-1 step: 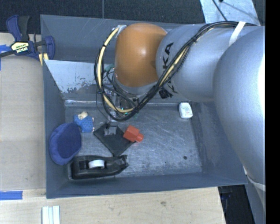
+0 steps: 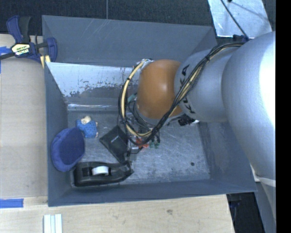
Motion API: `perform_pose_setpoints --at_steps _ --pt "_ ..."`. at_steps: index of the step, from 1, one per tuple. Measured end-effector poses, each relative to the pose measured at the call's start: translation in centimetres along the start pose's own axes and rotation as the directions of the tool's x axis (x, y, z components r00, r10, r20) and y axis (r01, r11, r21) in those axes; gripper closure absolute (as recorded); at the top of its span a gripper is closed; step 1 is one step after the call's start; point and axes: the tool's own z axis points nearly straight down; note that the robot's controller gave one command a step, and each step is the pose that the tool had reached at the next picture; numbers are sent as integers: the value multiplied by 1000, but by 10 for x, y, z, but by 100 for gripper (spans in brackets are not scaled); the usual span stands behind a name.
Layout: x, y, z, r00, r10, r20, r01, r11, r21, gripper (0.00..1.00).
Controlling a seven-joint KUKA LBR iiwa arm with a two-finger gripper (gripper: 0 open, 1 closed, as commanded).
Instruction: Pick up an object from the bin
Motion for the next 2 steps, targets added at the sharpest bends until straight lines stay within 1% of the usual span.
perform_pose_setpoints --at_steps 1,2 --pt "-3 4 -5 1000 -3 10 3 1000 -4 100" --pt "-17 2 -142 1000 -3 18 3 1000 -4 100"
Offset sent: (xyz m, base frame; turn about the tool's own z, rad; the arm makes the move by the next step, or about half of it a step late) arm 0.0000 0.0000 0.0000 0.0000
